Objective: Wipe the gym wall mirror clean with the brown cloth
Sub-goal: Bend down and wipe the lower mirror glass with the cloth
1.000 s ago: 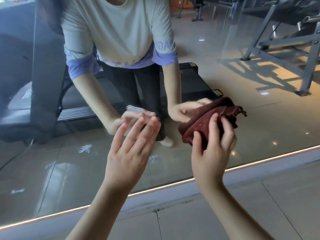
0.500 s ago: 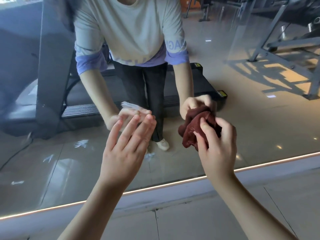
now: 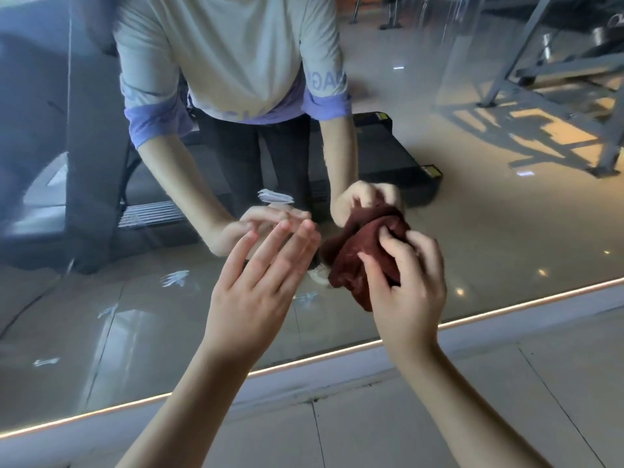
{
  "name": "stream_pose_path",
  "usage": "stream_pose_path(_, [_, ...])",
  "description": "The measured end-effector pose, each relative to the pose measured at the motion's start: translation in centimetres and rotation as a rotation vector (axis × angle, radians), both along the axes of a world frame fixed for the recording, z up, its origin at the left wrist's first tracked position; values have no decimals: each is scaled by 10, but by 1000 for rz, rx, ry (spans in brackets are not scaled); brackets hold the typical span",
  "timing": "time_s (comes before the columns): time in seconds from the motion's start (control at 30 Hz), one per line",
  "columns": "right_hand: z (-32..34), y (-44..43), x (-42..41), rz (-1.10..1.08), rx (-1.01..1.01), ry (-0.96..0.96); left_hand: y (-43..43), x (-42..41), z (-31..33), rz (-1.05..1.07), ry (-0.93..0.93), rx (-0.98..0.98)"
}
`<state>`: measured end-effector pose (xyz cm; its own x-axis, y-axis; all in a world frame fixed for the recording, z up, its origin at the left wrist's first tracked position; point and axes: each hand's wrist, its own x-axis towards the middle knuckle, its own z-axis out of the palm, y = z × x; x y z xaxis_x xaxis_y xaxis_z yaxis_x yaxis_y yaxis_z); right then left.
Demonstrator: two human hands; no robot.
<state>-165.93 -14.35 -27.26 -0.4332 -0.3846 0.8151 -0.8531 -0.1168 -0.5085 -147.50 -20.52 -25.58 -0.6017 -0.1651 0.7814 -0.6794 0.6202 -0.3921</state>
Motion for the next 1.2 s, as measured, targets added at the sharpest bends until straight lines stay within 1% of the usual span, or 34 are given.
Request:
stream_pose_path(0.03, [2, 1, -3, -41, -11, -24, -1, 2, 1, -7, -13, 0])
stream_pose_path(0.1, [0, 1, 3, -131, -20, -168, -3, 7, 1, -18, -28, -2])
stream_pose_path(0.17, [-7, 0, 27, -131, -7, -306, -4, 12, 3, -29, -39, 0])
stream_pose_path(0.23, [-17, 0, 51, -40, 39, -304, -4, 14, 5, -49, -55, 4])
stream_pose_path(0.3, [-21, 3, 55, 60, 65, -213, -5, 18, 7, -61, -70, 0])
stream_pose_path(0.33, [-20, 2, 49, 52, 52, -188, -5, 20, 7, -60, -74, -8])
stream_pose_path(0.37, [-20, 1, 40, -2, 36, -194, -5, 22, 6, -56, -74, -14])
stream_pose_path(0.43, [-18, -2, 30, -152, 1, -317, -6, 27, 4, -51, -70, -11])
stream_pose_path(0.47, [-19, -3, 33, -191, -9, -390, -6, 29, 2, -49, -72, -6])
stream_pose_path(0.5, [-21, -4, 42, -187, -4, -423, -6, 32, 1, -48, -77, -3])
stream_pose_path(0.53, [-25, -4, 54, -150, 16, -413, -6, 34, 0, -46, -83, -1])
stream_pose_path(0.6, [-33, -1, 73, -31, 64, -289, -6, 39, -1, -42, -99, 3])
stream_pose_path(0.67, [-37, 1, 69, -1, 66, -192, -7, 42, 0, -44, -116, -3])
stream_pose_path(0.7, [-39, 0, 64, -48, 61, -194, -7, 44, 1, -45, -123, -13])
stream_pose_path(0.77, [-44, -1, 63, -166, 56, -314, -9, 46, 2, -51, -132, -25])
stream_pose_path(0.8, [-46, -1, 70, -184, 57, -396, -9, 47, 2, -55, -131, -24])
stream_pose_path(0.83, [-47, -2, 80, -161, 64, -436, -9, 48, 2, -57, -130, -25])
stream_pose_path(0.87, [-48, -2, 91, -107, 69, -427, -8, 49, 3, -59, -132, -29])
stream_pose_path(0.93, [-48, 0, 105, 32, 68, -340, -8, 50, 3, -58, -141, -32])
stream_pose_path(1.0, [-45, -1, 99, 82, 65, -299, -9, 52, 4, -55, -141, -33])
stream_pose_path(1.03, [-46, -2, 93, 49, 66, -321, -9, 52, 4, -57, -140, -34])
stream_pose_path(1.07, [-48, -3, 87, -11, 72, -385, -9, 53, 5, -61, -137, -34])
stream_pose_path(1.13, [-53, -2, 84, -144, 100, -571, -9, 54, 6, -74, -135, -25])
stream_pose_path(1.2, [-55, -3, 98, -163, 130, -649, -9, 56, 7, -80, -140, -22])
